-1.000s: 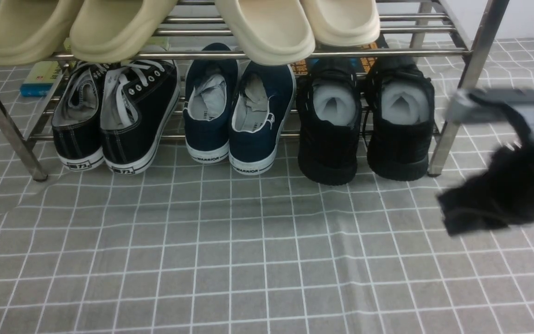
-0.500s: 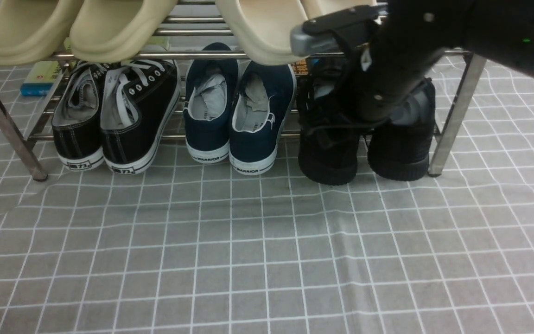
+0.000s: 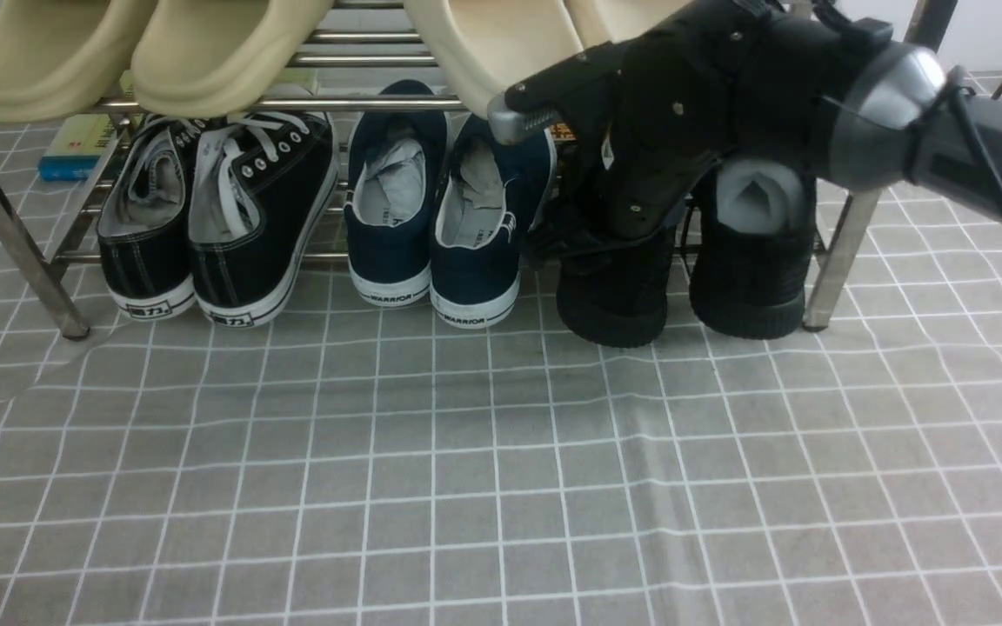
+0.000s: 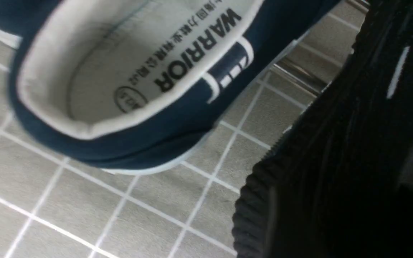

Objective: Take the shoes off the shelf with your hand from the grey coffee tablecloth.

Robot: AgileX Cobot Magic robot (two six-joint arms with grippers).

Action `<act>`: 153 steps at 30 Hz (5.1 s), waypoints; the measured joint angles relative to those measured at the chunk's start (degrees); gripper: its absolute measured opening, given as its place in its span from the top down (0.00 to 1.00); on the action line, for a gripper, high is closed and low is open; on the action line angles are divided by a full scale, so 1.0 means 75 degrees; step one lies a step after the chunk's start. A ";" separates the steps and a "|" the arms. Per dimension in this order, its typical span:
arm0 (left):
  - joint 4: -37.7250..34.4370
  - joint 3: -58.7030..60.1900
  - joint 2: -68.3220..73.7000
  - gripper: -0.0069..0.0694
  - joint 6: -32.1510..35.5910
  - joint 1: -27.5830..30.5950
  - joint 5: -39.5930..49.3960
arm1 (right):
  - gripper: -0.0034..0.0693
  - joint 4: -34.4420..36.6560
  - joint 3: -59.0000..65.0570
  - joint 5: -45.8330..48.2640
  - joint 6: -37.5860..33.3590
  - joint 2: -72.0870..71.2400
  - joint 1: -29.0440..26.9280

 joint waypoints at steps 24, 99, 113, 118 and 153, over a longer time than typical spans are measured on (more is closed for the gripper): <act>0.0005 0.0000 0.0000 0.59 0.0000 0.0000 0.0000 | 0.95 0.0602 0.1070 0.2704 0.0356 -0.2467 0.1841; 0.0005 0.0000 0.0000 0.59 0.0000 0.0000 0.0000 | 0.95 -0.0164 0.0333 0.2561 0.1142 -0.1129 -0.0435; 0.0005 0.0000 0.0000 0.59 0.0000 0.0000 0.0000 | 0.95 0.0090 0.2796 0.2610 0.1952 -0.2504 0.0681; 0.0005 0.0000 0.0000 0.59 0.0000 0.0000 0.0000 | 0.95 -0.0051 0.3190 0.2526 0.2143 -0.2504 0.0681; 0.0005 0.0000 0.0000 0.59 0.0000 0.0000 0.0000 | 0.64 0.0460 0.2883 0.2394 0.1620 -0.3686 0.0681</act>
